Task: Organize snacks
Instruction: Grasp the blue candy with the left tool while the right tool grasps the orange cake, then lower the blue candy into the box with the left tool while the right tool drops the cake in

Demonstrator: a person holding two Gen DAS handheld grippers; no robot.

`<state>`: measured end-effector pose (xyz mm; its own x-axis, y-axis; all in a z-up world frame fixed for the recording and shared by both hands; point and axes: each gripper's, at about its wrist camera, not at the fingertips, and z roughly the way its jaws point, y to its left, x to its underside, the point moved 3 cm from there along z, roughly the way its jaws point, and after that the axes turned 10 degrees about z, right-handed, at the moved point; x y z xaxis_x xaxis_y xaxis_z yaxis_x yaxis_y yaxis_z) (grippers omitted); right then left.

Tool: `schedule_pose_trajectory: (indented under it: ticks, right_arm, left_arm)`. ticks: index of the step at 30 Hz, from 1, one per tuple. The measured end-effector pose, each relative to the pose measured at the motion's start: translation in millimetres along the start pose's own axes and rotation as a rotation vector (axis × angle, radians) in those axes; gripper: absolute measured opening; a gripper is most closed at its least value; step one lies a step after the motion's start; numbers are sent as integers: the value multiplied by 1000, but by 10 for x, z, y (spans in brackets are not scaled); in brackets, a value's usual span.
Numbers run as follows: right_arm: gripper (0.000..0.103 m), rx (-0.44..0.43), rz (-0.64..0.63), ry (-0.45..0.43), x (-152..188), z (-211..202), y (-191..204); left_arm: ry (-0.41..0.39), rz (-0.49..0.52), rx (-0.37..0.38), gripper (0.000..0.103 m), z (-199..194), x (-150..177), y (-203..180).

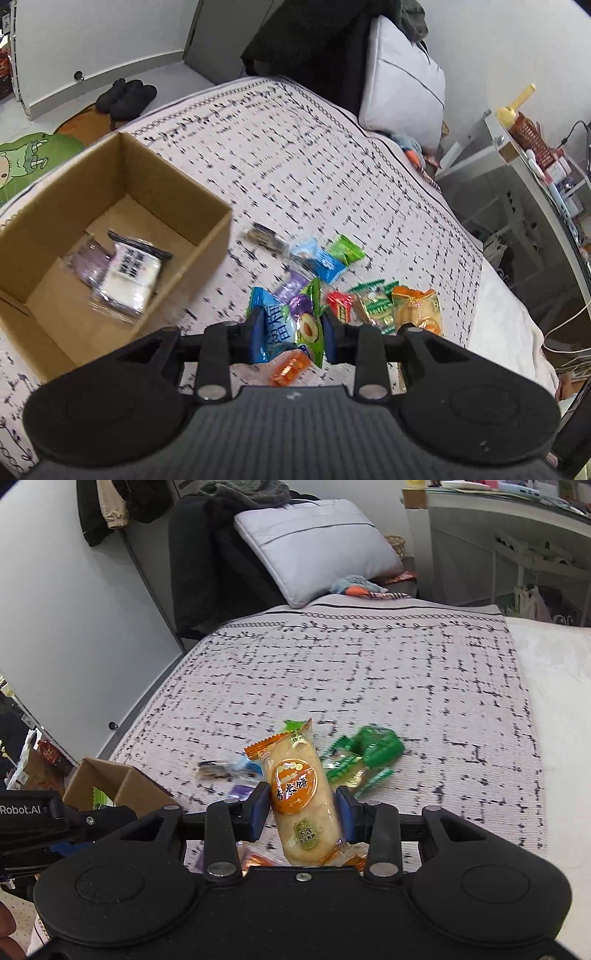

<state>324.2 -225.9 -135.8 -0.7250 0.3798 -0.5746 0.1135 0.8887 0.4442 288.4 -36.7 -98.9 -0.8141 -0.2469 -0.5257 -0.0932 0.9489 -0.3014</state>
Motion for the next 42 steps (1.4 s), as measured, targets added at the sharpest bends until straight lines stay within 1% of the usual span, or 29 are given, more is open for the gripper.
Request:
schedule_pose_trajectory:
  ticks: [9, 16, 22, 29, 36, 42]
  right_arm:
    - [38, -11, -30, -16, 61, 4, 360]
    - [38, -26, -78, -11, 182, 31, 702]
    - [38, -21, -94, -16, 249, 57, 939]
    - [38, -44, -95, -21, 299, 80, 1180]
    - [38, -62, -106, -9, 358, 158, 1379]
    - [38, -89, -112, -4, 407, 208, 1529]
  left_arm:
    - [-19, -22, -5, 31, -156, -115, 344]
    - [-21, -45, -12, 31, -215, -187, 640]
    - [-20, -66, -24, 31, -209, -244, 879]
    - [-16, -92, -33, 31, -139, -342, 1150]
    - [-18, -100, -36, 31, -72, -470, 1294]
    - [-51, -92, -44, 32, -79, -594, 1351]
